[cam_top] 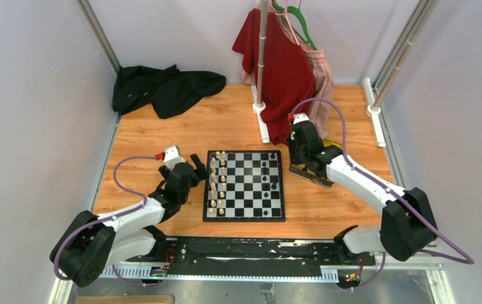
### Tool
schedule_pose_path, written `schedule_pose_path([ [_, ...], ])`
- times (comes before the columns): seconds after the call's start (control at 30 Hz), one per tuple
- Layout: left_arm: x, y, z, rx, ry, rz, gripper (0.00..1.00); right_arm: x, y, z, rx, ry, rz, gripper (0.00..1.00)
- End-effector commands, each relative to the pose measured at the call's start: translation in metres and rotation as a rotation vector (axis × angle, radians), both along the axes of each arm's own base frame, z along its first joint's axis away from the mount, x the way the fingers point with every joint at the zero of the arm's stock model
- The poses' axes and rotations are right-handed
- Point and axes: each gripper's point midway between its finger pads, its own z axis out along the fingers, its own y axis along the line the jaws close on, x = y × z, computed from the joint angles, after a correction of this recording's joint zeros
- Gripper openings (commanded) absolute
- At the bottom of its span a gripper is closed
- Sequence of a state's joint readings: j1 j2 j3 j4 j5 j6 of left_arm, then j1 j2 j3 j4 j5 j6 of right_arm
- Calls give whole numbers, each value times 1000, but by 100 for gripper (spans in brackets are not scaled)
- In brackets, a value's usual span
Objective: Set up the chess pieces on the board
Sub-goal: Place the chess piece on the chessboard.
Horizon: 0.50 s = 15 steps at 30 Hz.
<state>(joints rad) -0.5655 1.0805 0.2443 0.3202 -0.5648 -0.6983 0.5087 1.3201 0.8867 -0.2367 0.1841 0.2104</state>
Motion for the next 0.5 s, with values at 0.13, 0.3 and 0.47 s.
schedule_pose_path([
  [0.13,0,0,7,-18,-40,2,100,-15,29,-8,-48,38,67,0],
  [0.3,-1,1,9,-16,-47,2,100,-12,48,-19,-50,62,106,0],
  [0.47,0,1,9,-15,-47,3,100,-8,61,-29,-56,82,132,0],
])
